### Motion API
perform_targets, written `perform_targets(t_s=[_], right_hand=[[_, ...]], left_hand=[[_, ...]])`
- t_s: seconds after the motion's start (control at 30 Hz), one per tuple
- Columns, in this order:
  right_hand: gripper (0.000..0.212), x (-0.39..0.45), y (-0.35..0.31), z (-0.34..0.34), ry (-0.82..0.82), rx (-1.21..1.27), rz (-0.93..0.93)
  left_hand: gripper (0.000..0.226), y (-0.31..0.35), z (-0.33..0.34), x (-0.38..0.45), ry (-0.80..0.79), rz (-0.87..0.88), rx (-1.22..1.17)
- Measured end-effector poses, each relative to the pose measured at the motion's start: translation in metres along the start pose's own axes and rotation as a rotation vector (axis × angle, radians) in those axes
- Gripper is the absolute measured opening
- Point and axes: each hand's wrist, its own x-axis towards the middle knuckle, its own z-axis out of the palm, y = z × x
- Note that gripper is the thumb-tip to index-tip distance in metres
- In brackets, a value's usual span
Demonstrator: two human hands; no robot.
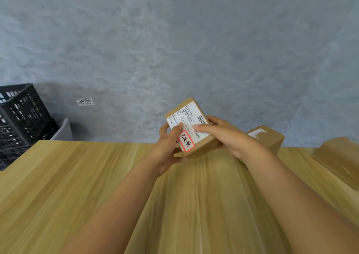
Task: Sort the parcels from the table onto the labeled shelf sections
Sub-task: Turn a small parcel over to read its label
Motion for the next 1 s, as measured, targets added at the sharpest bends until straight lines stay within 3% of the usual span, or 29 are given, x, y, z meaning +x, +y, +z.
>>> perform_targets(t_s=[0.1,0.2,0.33,0.5,0.67,0.73,0.83,0.9,1.0], right_hand=[[0.041,-0.006,0.003,-0.011,-0.14,-0.008,0.025],[0.038,-0.008,0.004,-0.016,-0.224,-0.018,0.042],[0.052,-0.004,0.008,-0.008,0.067,0.238,-0.001],[0.047,-0.009,0.018,-0.004,-0.041,0.341,0.098],[0.052,-0.014,0.015,-0.003,0.122,0.424,-0.012],[0.048,-0.017,0.014,-0.008,0.143,0.392,-0.043],[0.048,-0.024,0.013,-0.017,0.159,0.326,-0.059],[0.049,-0.027,0.014,-0.022,0.177,0.299,-0.059],[0.054,-0.032,0.016,-0.027,0.187,0.313,-0.046]], left_hand=[[0.058,-0.003,-0.017,-0.002,0.004,0.042,0.007],[0.059,-0.006,-0.028,-0.009,-0.091,0.019,0.088],[0.04,-0.012,-0.028,-0.012,-0.061,0.004,-0.109],[0.044,-0.009,-0.022,-0.011,-0.021,0.042,-0.102],[0.045,-0.003,-0.025,-0.01,0.008,0.064,-0.024],[0.044,0.001,-0.03,-0.009,0.098,0.104,0.236],[0.027,0.006,-0.048,-0.006,0.156,0.299,0.88],[0.033,0.012,-0.056,-0.004,0.14,0.408,1.261],[0.038,0.021,-0.056,-0.003,0.141,0.545,1.609]])
